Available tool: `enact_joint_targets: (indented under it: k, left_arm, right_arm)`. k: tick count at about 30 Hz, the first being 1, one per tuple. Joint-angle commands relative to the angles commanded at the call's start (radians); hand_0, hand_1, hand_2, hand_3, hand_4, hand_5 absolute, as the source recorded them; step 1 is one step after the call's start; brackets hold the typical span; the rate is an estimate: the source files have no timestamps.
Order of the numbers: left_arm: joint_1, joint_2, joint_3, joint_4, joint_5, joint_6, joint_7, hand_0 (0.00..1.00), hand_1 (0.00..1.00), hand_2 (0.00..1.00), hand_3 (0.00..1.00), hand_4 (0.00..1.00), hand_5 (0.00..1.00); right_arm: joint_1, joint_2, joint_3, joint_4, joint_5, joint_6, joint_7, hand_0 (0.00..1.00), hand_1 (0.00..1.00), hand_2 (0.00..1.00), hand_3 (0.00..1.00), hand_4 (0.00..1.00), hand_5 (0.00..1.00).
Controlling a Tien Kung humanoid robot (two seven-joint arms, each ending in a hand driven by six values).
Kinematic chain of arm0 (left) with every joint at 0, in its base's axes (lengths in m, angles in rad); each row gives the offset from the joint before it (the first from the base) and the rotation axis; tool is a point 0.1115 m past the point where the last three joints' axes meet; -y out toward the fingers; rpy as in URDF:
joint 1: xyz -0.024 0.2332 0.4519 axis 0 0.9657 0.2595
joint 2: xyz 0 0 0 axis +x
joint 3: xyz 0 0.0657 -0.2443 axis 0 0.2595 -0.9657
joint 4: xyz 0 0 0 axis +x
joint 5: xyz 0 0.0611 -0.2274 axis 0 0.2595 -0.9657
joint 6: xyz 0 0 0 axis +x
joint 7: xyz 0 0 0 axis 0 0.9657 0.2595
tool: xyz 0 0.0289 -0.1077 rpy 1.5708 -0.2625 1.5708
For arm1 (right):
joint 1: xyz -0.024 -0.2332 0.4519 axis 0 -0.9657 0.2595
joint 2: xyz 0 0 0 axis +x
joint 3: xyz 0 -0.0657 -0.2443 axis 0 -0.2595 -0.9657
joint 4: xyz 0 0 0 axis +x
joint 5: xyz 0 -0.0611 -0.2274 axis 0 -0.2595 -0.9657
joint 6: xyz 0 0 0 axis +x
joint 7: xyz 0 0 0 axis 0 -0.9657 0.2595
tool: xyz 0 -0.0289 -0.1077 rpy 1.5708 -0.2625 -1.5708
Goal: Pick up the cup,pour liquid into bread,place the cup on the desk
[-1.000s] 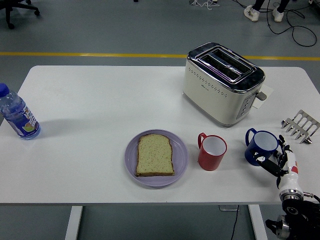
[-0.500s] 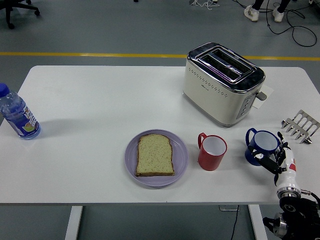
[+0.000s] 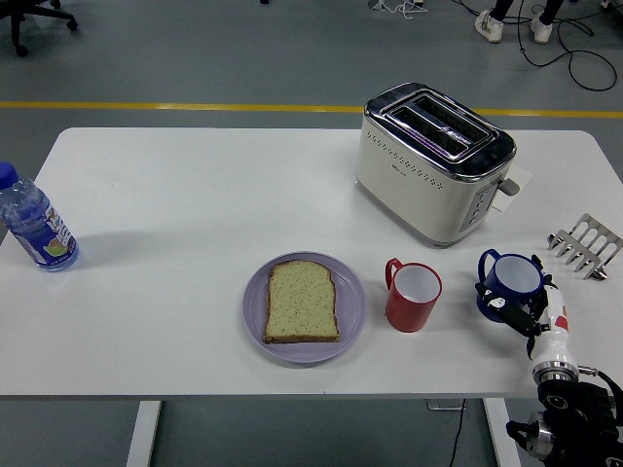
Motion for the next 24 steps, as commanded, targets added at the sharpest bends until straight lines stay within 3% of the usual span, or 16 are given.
enact_joint_targets:
  k: [9, 10, 21, 22, 24]
  left_arm:
    - [-0.002, 0.000, -0.002, 0.000, 0.002, 0.000, 0.000, 0.640, 0.650, 0.661, 0.566, 0.317, 0.832]
    - [-0.002, -0.001, -0.002, 0.000, 0.002, 0.000, 0.000, 0.640, 0.650, 0.661, 0.565, 0.320, 0.835]
    - [0.002, -0.001, -0.001, 0.000, 0.001, 0.000, 0.000, 0.640, 0.649, 0.661, 0.562, 0.323, 0.836]
    - [0.002, -0.001, 0.000, 0.000, 0.001, 0.000, 0.000, 0.639, 0.649, 0.661, 0.561, 0.328, 0.837]
    - [0.003, -0.001, 0.001, 0.000, 0.000, 0.000, 0.000, 0.639, 0.649, 0.661, 0.561, 0.328, 0.837]
  right_arm:
    - [0.014, -0.002, -0.014, -0.015, 0.013, -0.003, 0.005, 0.897, 0.812, 0.909, 0.990, 0.951, 0.080]
    - [0.015, -0.002, -0.015, -0.016, 0.016, -0.004, 0.007, 0.803, 0.739, 0.853, 0.951, 0.937, 0.064]
    - [0.020, -0.007, -0.028, -0.038, 0.047, -0.014, 0.033, 0.763, 0.697, 0.813, 0.922, 0.929, 0.054]
    - [0.020, -0.007, -0.028, -0.039, 0.048, -0.015, 0.035, 0.672, 0.636, 0.766, 0.875, 0.904, 0.032]
    - [0.019, -0.007, -0.029, -0.042, 0.051, -0.017, 0.037, 0.672, 0.636, 0.766, 0.875, 0.904, 0.032]
